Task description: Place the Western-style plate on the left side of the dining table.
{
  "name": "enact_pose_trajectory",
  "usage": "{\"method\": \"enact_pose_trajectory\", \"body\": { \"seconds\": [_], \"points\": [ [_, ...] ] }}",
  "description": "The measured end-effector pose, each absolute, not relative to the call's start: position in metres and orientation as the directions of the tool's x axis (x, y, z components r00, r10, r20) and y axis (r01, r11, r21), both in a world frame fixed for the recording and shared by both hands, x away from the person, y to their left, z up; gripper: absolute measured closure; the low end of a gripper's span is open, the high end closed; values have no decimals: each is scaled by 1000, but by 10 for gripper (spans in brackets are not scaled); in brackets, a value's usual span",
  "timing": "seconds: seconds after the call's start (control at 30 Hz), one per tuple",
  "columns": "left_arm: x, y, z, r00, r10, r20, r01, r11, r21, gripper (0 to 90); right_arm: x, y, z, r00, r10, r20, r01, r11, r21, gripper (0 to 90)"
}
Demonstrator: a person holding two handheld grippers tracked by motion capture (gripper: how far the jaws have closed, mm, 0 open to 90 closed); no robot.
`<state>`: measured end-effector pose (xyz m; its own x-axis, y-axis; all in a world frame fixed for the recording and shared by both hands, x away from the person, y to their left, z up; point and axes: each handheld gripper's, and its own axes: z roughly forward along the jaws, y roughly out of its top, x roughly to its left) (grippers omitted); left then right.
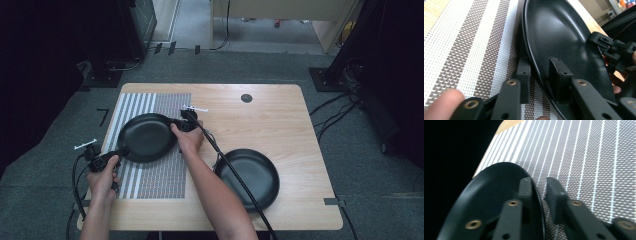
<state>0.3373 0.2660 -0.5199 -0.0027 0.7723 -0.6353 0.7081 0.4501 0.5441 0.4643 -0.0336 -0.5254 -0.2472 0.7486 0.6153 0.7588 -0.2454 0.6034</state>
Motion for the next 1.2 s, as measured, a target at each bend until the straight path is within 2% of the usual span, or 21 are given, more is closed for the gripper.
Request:
{"method": "enact_pose_trajectory", "body": {
  "seconds": [0.17, 0.37, 0.43, 0.5, 0.67, 0.73, 0.93, 1.2],
  "points": [
    [334, 272, -510, 1, 799, -601, 688, 436, 581, 517, 464, -40, -518, -261, 784, 563, 714, -236, 660, 612],
    [332, 266, -500, 23, 825, -564, 694, 393, 603, 373, 460, -48, -502, -330, 812, 482, 659, -168, 733, 580],
    [331, 263, -496, 41, 831, -555, 694, 376, 614, 353, 457, -50, -496, -343, 799, 494, 649, -179, 739, 510],
    [330, 260, -492, 53, 841, -539, 691, 359, 628, 351, 454, -51, -490, -355, 787, 504, 649, -181, 739, 495],
    [325, 253, -479, 69, 867, -493, 678, 322, 661, 309, 444, -55, -471, -371, 792, 484, 661, -141, 737, 386],
    [323, 250, -476, 73, 869, -489, 680, 315, 662, 275, 437, -58, -463, -396, 802, 447, 661, -88, 745, 337],
    [317, 237, -466, 87, 889, -450, 691, 271, 670, 188, 417, -72, -444, -451, 775, 443, 646, -60, 761, 287],
    [299, 223, -460, 98, 918, -385, 673, 223, 705, 144, 391, -108, -427, -463, 788, 406, 621, -38, 783, 251]
  ]
}}
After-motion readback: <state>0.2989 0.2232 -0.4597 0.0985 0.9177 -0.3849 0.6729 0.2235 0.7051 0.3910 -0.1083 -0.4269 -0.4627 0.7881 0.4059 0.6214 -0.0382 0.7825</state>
